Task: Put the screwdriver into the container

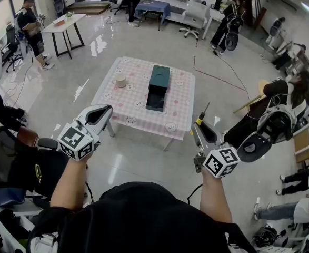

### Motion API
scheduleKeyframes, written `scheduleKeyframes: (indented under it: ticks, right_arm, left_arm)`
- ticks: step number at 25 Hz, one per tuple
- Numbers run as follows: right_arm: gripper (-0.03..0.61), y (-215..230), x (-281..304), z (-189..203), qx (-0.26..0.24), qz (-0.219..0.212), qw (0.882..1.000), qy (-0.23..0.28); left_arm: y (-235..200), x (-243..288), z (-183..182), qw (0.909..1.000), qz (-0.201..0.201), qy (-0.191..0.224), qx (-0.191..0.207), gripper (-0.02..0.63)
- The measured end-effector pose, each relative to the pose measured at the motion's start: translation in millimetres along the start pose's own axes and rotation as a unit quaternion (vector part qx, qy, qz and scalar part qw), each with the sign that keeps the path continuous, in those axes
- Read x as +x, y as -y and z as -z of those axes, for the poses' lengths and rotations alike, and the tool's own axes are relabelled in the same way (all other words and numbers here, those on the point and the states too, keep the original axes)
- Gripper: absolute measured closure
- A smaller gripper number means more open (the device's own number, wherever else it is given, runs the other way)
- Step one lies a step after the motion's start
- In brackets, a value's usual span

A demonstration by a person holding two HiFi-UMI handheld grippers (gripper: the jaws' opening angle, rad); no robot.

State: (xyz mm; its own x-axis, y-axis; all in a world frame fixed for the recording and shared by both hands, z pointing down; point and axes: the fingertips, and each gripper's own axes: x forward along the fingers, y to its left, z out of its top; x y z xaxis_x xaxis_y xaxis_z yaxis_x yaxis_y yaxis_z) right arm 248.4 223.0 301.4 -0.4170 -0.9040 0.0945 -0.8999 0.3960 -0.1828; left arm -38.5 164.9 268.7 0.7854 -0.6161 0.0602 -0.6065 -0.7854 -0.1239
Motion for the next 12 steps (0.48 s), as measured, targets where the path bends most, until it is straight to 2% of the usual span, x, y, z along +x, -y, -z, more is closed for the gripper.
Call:
scheduleKeyframes:
  ticks: [6, 12]
  right_arm:
    - [0.474, 4.0, 3.1, 14.7, 0.000, -0.005, 1.000, -0.013]
    - [0.474, 13.8, -0.2, 18.4, 0.017, -0.017, 1.000, -0.016]
  left_arm:
    - [4.1, 1.1, 17.0, 0.9998, -0.007, -0.011, -0.014, 0.612]
    - [14.7, 8.0, 19.4, 0.9997, -0.008, -0.011, -0.022, 0.612]
